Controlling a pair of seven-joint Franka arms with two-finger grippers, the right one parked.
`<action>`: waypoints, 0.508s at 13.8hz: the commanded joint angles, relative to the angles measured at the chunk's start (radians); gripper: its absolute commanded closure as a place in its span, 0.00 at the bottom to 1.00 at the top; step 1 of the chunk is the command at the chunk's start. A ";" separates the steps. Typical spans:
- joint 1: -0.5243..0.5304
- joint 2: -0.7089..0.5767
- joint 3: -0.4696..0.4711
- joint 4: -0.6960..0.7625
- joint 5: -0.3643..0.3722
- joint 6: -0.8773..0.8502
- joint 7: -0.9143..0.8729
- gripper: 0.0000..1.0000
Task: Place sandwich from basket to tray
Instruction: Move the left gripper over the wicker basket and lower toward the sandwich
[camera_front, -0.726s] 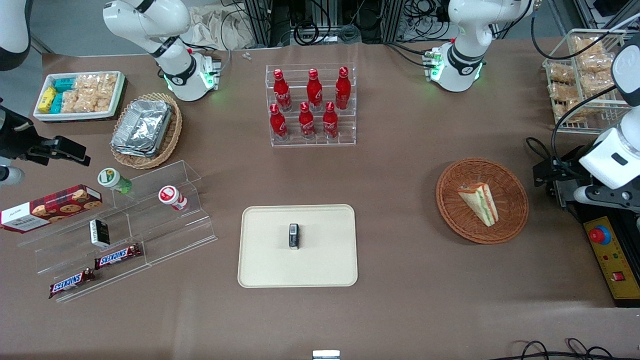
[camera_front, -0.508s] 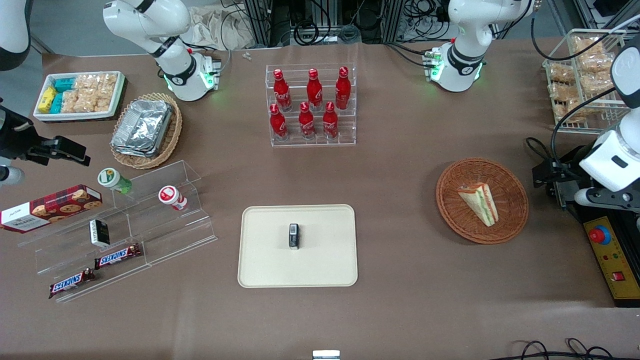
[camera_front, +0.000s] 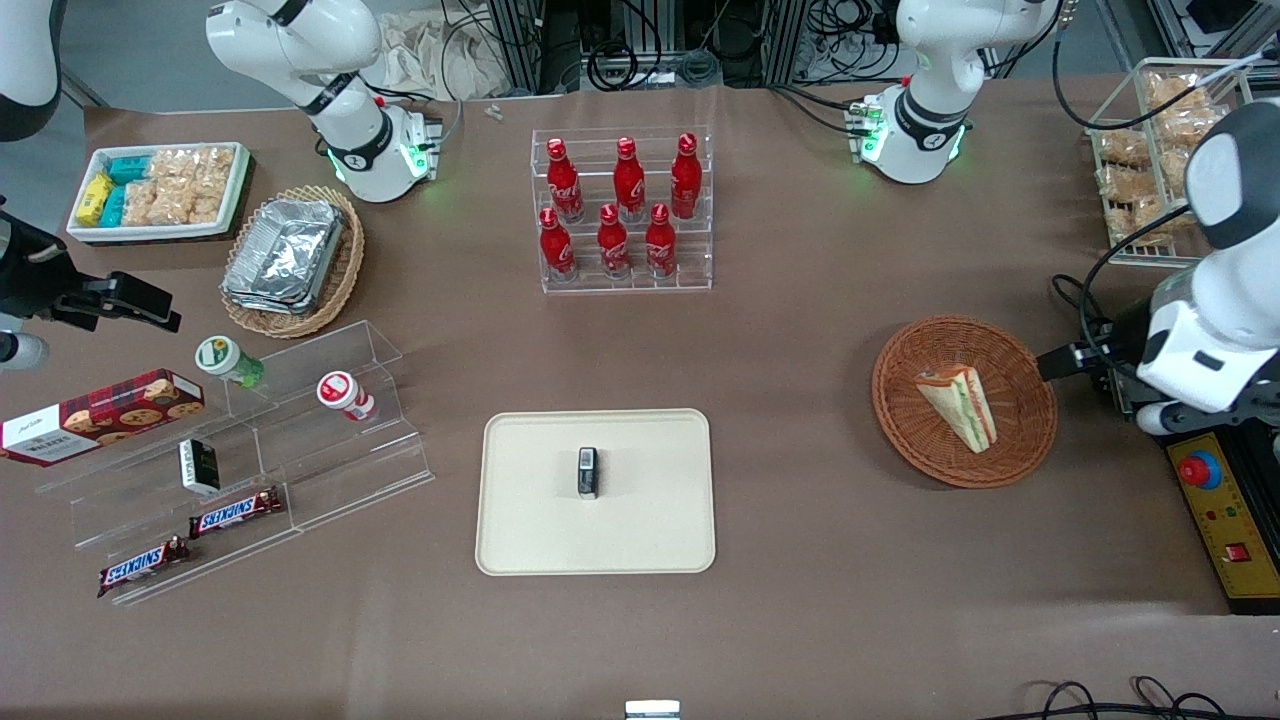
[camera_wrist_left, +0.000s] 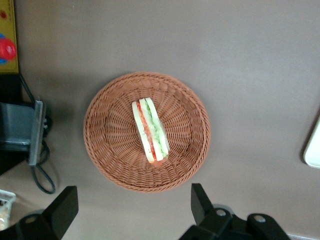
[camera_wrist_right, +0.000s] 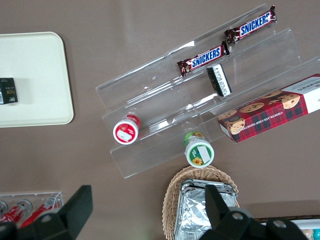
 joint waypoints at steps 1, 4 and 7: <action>0.004 -0.093 0.003 -0.214 0.007 0.156 -0.118 0.00; 0.006 -0.132 0.004 -0.398 0.007 0.360 -0.200 0.00; 0.001 -0.115 0.003 -0.519 0.028 0.541 -0.321 0.00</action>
